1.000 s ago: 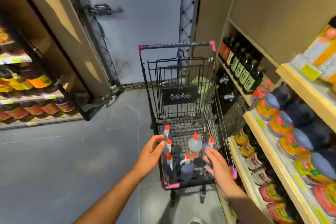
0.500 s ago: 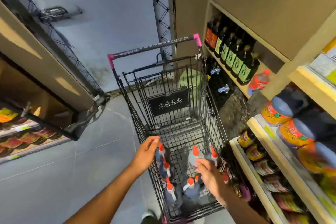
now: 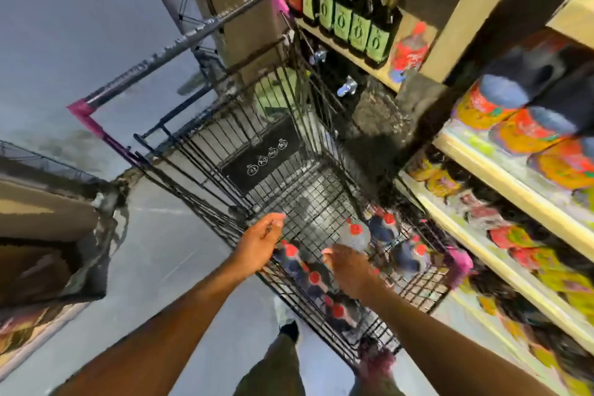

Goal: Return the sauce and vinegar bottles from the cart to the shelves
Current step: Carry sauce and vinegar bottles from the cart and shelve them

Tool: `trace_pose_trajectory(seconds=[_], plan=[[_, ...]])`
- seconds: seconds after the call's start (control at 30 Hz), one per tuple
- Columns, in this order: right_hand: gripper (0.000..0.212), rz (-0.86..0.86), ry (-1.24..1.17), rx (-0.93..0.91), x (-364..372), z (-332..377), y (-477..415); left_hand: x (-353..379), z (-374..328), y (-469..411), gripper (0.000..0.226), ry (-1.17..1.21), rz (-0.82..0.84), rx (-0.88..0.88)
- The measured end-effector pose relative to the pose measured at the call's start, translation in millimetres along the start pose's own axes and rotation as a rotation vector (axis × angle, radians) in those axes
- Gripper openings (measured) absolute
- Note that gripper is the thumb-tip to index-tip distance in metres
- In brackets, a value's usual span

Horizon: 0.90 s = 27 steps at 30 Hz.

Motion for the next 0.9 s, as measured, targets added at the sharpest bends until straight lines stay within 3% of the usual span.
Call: trace_pose_trajectory(seconds=[0.17,0.27,0.37,0.53,0.9], plan=[[0.021,0.015,0.004,0.036,37.8,36.1,-34.7,-6.7,35.5,-23.4,0.028,-0.074,0.065,0.009],[0.03,-0.034,-0.019,-0.002,54.3,48.1,-54.2,-10.3,41.8,-28.9,0.034,-0.119,0.119,-0.01],[0.033,-0.081,-0.063,0.049,66.2,43.9,-71.5,-13.2,41.2,-33.7,0.033,-0.064,0.129,0.021],[0.02,-0.118,-0.111,0.122,77.1,35.5,-90.3,-22.7,42.9,-31.7,0.031,0.16,0.042,0.023],[0.016,-0.171,-0.215,0.11,33.5,33.9,-100.5,-24.5,48.7,-35.3,0.041,0.207,0.031,0.019]])
Point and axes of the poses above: each hand's wrist, its own y-axis away from the middle knuckle, its own x-axis out of the palm, z = x × y, the point moved 8 cm from there along -y, towards the middle knuckle, and after that the axes turned 4 degrees about z, right-handed, at the moved point
